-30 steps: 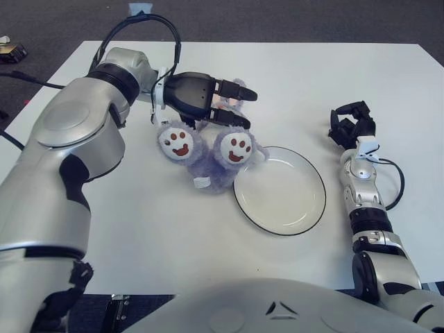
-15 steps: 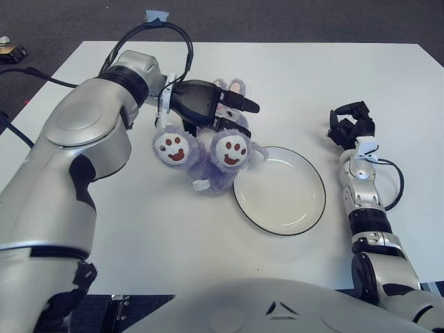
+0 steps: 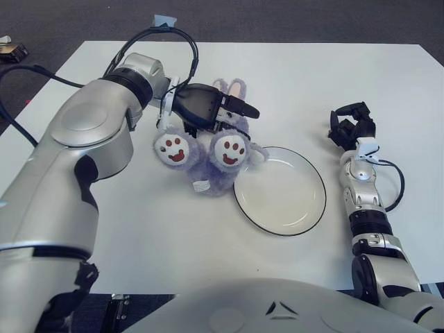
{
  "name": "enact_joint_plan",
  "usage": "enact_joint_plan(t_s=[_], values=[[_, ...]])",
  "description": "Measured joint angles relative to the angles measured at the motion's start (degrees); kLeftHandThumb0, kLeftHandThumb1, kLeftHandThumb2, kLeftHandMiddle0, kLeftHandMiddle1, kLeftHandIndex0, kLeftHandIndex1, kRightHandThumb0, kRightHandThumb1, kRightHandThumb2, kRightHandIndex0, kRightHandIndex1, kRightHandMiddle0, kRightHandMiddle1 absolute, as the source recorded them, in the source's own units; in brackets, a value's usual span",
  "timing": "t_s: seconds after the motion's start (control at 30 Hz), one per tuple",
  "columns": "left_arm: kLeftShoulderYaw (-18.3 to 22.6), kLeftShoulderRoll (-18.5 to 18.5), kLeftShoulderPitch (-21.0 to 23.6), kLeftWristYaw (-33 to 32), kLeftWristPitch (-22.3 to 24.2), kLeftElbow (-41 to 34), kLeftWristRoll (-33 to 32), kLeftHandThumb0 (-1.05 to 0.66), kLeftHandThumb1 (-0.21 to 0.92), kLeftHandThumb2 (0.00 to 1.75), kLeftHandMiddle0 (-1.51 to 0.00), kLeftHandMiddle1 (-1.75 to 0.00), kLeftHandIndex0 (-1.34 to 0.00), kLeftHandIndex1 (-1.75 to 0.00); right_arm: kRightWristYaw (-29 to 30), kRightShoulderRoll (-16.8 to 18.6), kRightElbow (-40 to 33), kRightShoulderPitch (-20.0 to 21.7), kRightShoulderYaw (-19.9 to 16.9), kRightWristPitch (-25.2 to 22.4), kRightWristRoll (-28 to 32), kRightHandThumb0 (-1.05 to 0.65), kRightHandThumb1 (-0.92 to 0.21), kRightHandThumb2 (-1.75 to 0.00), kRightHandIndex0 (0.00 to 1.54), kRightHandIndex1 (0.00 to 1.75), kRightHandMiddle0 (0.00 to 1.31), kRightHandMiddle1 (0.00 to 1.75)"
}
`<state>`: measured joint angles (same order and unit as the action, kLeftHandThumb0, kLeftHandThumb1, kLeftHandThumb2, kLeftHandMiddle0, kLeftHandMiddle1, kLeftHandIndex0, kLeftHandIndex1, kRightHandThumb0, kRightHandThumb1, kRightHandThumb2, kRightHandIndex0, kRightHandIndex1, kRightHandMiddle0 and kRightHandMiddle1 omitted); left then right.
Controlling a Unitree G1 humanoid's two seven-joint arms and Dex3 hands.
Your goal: Put the doll into the plate.
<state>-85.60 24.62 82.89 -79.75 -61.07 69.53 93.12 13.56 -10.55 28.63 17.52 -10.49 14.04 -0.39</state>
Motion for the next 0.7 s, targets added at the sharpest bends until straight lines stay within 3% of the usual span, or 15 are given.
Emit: enact_joint_plan(t_s=[0.23, 0.4, 0.7], values=[[0.2, -0.7, 0.1, 6.1, -3.0, 1.0, -1.5, -0.23, 0.92, 0.04, -0.23, -0.02, -0.30, -0.01, -0.4, 0.5, -0.6, -0.2, -1.1, 0.0, 1.5, -0.37, -0.78, -0.63, 0.86, 1.75, 0.36, 1.66], [1.1, -1.5, 0.2, 11.2, -6.3, 2.2, -3.5, -0.23, 0.92, 0.04, -0.41, -0.04, -0.42, -0.05, -0.4, 0.8, -1.0, -0.3, -1.5, -0.2, 1.9, -0.37, -0.78, -0.64, 0.85, 1.75, 0.36, 1.67], [2.2, -1.5, -0.1, 14.6, -7.1, 2.3, -5.5, -0.26, 0.92, 0.05, -0.68, -0.09, -0.58, -0.08, -0.8, 1.1, -1.7, -0.6, -1.9, -0.5, 2.3, -0.37, -0.78, -0.65, 0.84, 1.75, 0.36, 1.67]])
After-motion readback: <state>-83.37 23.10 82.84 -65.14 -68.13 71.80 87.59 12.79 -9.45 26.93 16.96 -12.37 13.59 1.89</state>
